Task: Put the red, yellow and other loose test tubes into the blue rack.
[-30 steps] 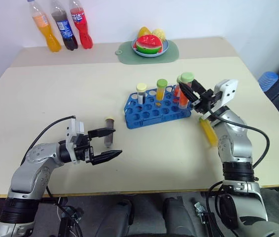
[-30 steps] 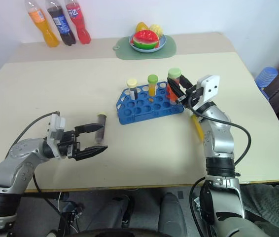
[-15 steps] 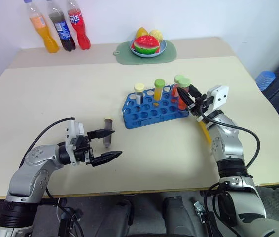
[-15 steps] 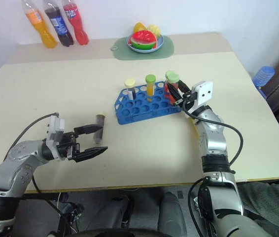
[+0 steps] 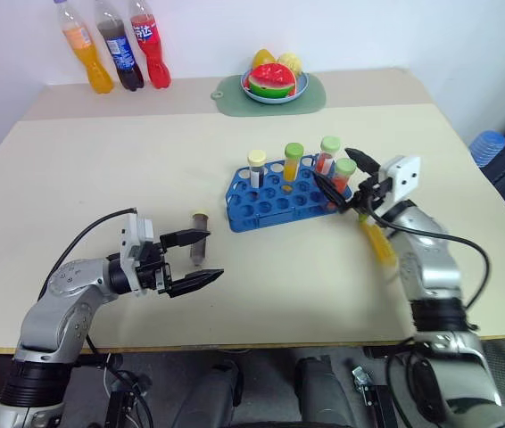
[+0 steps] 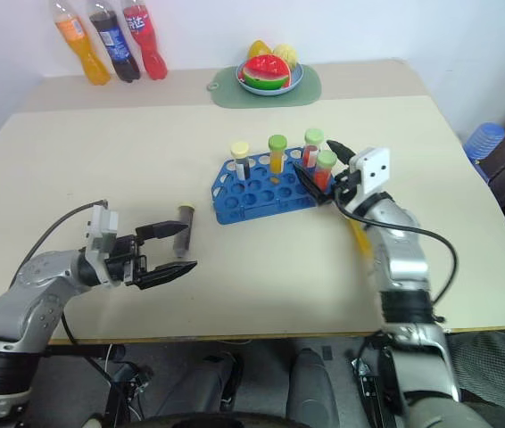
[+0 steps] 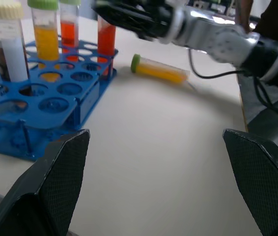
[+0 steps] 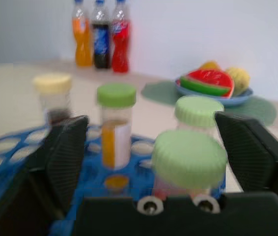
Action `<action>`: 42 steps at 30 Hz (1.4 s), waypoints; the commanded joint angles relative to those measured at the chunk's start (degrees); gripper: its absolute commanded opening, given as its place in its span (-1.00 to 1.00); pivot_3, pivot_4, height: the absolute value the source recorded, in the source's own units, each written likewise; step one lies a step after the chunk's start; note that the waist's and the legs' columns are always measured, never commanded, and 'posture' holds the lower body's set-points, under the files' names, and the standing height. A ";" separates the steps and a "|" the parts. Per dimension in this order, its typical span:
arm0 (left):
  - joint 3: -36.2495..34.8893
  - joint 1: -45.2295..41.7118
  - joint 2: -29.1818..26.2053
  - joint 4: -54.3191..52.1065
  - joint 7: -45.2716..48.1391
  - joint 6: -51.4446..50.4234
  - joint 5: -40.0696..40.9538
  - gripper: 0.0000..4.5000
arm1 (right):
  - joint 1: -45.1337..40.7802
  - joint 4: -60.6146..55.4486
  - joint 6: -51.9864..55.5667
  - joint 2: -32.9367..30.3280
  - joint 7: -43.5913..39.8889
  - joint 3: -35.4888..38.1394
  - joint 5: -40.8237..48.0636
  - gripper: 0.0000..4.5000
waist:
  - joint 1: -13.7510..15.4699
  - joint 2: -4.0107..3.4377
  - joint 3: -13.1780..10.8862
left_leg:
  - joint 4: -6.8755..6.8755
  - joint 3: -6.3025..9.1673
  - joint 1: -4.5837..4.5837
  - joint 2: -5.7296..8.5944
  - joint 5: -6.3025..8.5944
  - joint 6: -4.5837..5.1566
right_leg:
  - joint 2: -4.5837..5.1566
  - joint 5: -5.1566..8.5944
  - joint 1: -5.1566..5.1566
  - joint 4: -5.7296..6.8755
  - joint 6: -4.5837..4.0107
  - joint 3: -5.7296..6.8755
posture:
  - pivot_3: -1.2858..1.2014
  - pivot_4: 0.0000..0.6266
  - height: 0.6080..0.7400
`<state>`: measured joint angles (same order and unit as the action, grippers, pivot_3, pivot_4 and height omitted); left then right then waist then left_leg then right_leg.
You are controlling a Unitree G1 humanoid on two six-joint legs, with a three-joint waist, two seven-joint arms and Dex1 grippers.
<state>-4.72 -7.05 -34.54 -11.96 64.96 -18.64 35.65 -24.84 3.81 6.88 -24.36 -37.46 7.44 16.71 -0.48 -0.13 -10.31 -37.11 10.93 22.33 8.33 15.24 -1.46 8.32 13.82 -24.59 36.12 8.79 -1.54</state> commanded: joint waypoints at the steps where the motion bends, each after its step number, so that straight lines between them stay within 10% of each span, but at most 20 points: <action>1: 0.65 -1.28 0.66 0.35 0.78 0.92 0.01 1.00 | 4.66 -17.05 17.21 -7.08 2.21 1.39 2.56 0.99 | -0.01 0.00 0.00 | 0.01 0.01 0.00 0.00 0.00 0.00 | 0.00 0.00 -0.01 0.00 0.00 0.00 | 0.03 -0.52 1.00; 13: 3.15 -2.89 0.81 3.36 3.54 1.92 -1.62 1.00 | -6.13 -23.29 81.45 -23.37 7.38 7.95 17.87 0.99 | 0.05 0.03 0.02 | -0.02 -0.10 0.02 -0.06 0.21 0.37 | 0.00 -0.04 0.01 -0.06 -0.07 0.01 | 0.03 -0.52 1.00; 31: 1.91 1.09 0.20 -0.35 2.04 1.65 -1.14 1.00 | -20.00 4.03 76.28 -21.67 5.75 -11.03 10.40 0.99 | -0.17 0.05 0.03 | -0.03 -0.15 0.05 -0.05 0.24 0.42 | 0.05 -0.05 -0.01 -0.10 -0.06 0.02 | 0.03 -0.52 1.00; 38: 1.79 2.01 0.09 -1.18 1.24 1.53 -0.82 1.00 | -19.15 3.17 72.13 -24.22 1.24 -16.83 8.04 -0.53 | -0.25 0.07 0.04 | -0.03 -0.15 0.04 -0.07 0.24 0.42 | 0.02 -0.05 -0.01 -0.10 -0.05 0.02 | 0.03 -0.52 1.00; 42: 2.07 1.58 0.18 -0.92 1.08 1.49 -0.71 1.00 | -15.05 -2.69 62.51 -29.57 -2.83 -21.42 4.01 -0.65 | 0.08 0.08 0.04 | -0.04 -0.15 0.04 -0.06 0.24 0.42 | 0.03 -0.05 0.00 -0.11 -0.05 0.02 | 0.03 -0.52 1.00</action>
<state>-1.44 -5.28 -33.88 -11.51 66.02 -17.24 34.30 -41.12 3.77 72.87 -51.98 -38.54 -12.48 22.53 -0.41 -0.05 -10.27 -37.16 10.78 22.37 8.28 15.48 -1.04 8.36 13.76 -24.59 36.01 8.74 -1.51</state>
